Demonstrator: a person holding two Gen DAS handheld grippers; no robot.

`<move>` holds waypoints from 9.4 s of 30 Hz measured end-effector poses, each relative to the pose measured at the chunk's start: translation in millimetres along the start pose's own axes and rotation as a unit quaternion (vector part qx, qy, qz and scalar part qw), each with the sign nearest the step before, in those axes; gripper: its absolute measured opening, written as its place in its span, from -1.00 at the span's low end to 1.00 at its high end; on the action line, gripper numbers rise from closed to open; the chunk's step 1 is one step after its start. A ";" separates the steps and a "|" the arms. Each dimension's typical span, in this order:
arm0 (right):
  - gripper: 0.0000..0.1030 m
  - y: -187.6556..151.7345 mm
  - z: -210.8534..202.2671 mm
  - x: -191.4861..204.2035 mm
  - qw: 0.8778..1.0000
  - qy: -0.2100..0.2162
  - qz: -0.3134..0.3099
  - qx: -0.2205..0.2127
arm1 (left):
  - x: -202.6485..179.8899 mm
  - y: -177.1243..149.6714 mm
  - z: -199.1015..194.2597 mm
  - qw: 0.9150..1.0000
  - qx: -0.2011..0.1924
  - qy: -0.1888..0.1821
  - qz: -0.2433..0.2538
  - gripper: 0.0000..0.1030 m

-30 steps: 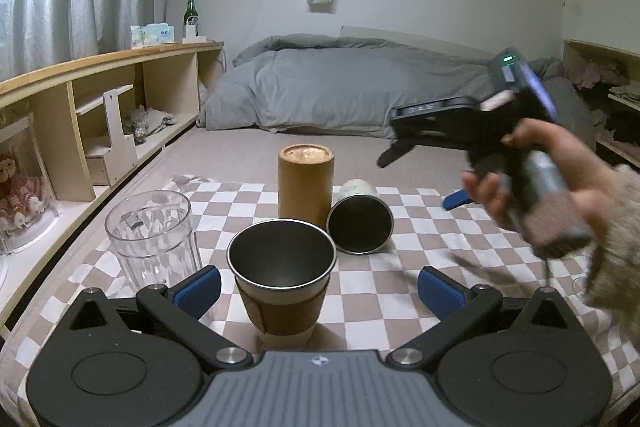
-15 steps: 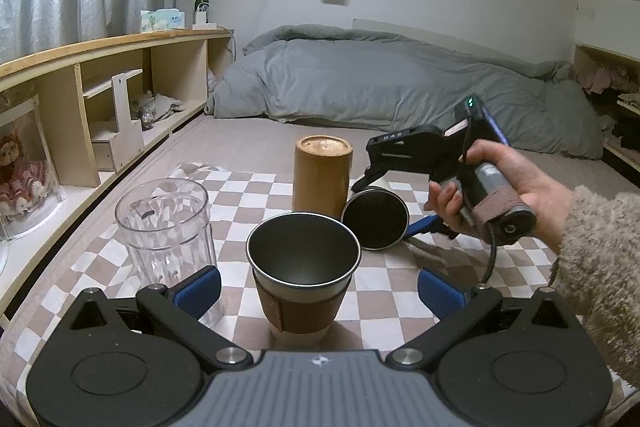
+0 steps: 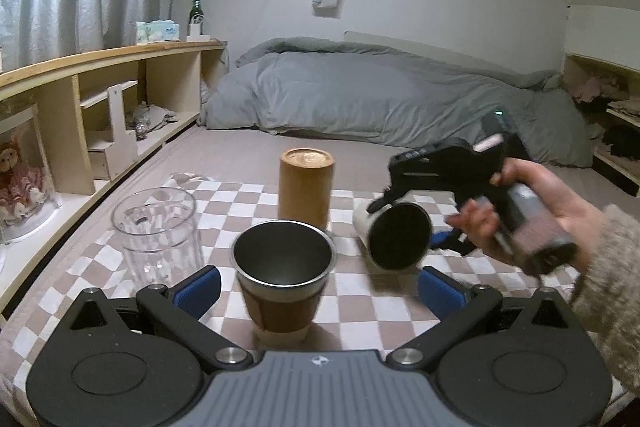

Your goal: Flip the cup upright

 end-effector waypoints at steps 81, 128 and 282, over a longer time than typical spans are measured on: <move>0.71 -85.9 -238.3 -67.6 0.918 -0.182 -0.318 -0.149 | -221.0 -52.0 181.1 0.882 0.280 -0.172 0.336 0.64; 0.17 -162.9 -105.4 -26.4 0.817 -0.177 -0.516 -0.183 | -135.7 -46.2 115.4 0.944 0.181 -0.260 0.097 0.46; 1.00 -259.3 -264.6 17.6 0.874 -0.320 -0.283 -0.230 | -22.1 -42.2 -78.6 0.993 0.063 -0.042 0.092 1.00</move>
Point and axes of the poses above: each gripper's, at about its wrist camera, not at the fingertips, and z roughly the way its jaws point, x to its left, y to its top, the point moved 8 cm from there along z, roughly the way its jaws point, and after that the axes turned 14 degrees about -z, right-handed, at the moved point
